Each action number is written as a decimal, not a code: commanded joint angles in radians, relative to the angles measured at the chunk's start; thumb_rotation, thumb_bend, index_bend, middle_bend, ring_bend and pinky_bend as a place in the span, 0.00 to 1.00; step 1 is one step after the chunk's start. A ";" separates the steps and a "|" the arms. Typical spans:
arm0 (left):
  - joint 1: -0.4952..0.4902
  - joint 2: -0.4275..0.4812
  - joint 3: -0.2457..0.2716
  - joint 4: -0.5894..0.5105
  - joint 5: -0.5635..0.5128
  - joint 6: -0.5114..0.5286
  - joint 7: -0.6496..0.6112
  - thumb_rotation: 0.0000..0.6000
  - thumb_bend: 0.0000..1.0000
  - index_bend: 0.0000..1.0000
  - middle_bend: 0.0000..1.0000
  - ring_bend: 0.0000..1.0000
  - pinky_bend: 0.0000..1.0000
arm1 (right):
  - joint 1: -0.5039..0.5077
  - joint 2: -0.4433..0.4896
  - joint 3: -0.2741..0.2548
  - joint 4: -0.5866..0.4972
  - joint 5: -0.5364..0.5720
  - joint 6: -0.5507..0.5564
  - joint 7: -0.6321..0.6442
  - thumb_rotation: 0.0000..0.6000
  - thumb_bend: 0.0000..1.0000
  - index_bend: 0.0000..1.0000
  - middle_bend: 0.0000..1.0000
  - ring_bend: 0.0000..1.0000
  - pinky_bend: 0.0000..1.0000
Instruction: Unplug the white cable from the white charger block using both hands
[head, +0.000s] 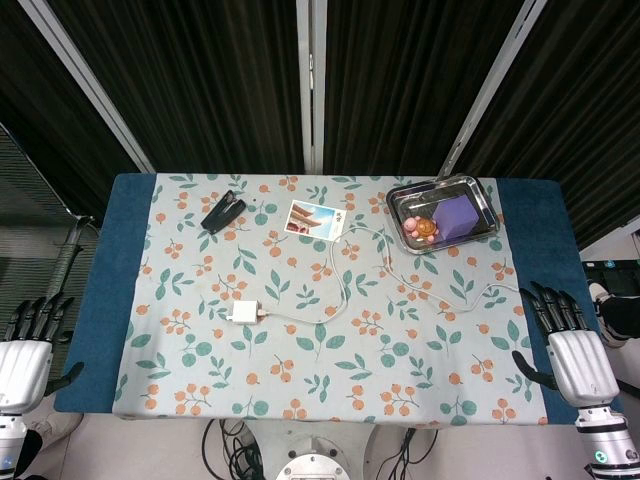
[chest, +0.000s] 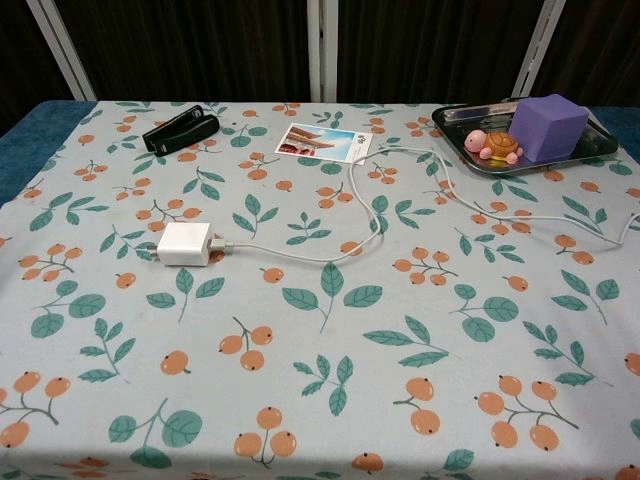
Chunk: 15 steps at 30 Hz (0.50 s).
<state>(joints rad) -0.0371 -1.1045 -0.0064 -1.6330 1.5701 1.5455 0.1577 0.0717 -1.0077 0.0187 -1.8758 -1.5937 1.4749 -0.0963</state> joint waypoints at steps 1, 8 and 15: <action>-0.002 -0.001 -0.001 0.003 -0.002 -0.004 -0.004 1.00 0.16 0.05 0.00 0.00 0.00 | 0.003 0.000 0.002 -0.004 0.005 -0.005 -0.006 1.00 0.21 0.00 0.00 0.00 0.00; -0.009 0.000 -0.003 0.005 -0.014 -0.021 -0.008 1.00 0.16 0.05 0.00 0.00 0.00 | 0.012 -0.003 0.008 -0.013 0.014 -0.019 -0.021 1.00 0.21 0.00 0.00 0.00 0.00; -0.076 -0.004 -0.030 -0.022 0.007 -0.082 -0.001 1.00 0.16 0.05 0.00 0.00 0.00 | 0.014 -0.001 0.012 -0.009 0.015 -0.014 -0.014 1.00 0.21 0.00 0.00 0.00 0.00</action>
<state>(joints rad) -0.0853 -1.1079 -0.0259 -1.6435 1.5665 1.4934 0.1490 0.0851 -1.0089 0.0307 -1.8852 -1.5786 1.4608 -0.1110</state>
